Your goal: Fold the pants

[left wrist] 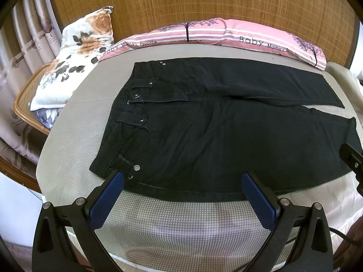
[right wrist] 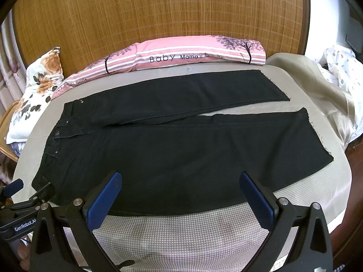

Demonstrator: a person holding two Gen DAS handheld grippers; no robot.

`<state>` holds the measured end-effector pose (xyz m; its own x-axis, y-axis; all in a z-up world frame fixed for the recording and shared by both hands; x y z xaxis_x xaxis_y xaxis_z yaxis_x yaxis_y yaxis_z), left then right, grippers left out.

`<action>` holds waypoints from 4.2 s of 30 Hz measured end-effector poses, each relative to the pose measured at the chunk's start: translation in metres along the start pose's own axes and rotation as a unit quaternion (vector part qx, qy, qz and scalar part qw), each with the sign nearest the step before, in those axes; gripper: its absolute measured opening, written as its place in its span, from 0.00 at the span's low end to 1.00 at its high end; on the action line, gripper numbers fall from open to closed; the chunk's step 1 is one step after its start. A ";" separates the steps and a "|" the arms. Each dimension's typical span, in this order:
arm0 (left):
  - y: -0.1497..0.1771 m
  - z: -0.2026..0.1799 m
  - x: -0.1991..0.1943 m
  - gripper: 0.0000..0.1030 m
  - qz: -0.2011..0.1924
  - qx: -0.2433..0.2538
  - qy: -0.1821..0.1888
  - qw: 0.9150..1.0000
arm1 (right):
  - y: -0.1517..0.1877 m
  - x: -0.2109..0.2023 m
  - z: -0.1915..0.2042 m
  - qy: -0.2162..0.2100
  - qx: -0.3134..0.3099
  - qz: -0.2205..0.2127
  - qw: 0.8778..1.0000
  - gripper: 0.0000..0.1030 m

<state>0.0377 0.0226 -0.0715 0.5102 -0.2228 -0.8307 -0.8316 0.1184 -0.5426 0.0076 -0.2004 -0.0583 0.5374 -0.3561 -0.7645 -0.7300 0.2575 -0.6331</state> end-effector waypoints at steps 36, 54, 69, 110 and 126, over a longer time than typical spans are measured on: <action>-0.215 0.223 0.145 0.46 0.005 -0.214 0.271 0.939 | -0.073 0.111 0.078 -0.111 -0.016 0.109 0.988 1.00; -0.233 0.236 0.227 0.35 0.057 -0.233 0.353 0.904 | -0.102 0.156 0.146 -0.122 -0.069 0.113 0.984 1.00; -0.256 0.220 0.249 0.10 0.015 -0.217 0.358 0.908 | -0.168 0.202 0.184 -0.243 -0.148 0.118 0.951 1.00; -0.264 0.199 0.205 0.09 -0.071 -0.098 0.266 0.956 | -0.229 0.284 0.188 -0.317 -0.420 0.125 0.841 0.12; -0.226 0.154 0.095 0.09 -0.123 0.027 0.232 0.965 | -0.217 0.173 0.123 -0.215 -0.367 0.040 0.904 0.07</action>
<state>0.3080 0.1238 -0.0472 0.5275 -0.6581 -0.5373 -0.6790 0.0535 -0.7322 0.3113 -0.2073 -0.0683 0.4706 0.0595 -0.8803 -0.7725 -0.4544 -0.4436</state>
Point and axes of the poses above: each gripper's, at about its wrist camera, not at the fingertips, and x roughly the way its jaws point, z to its left, y to its underside, the point moved 6 cm from there along x, roughly the way its jaws point, and after that the axes turned 14 degrees about y, right-handed, at the moved point
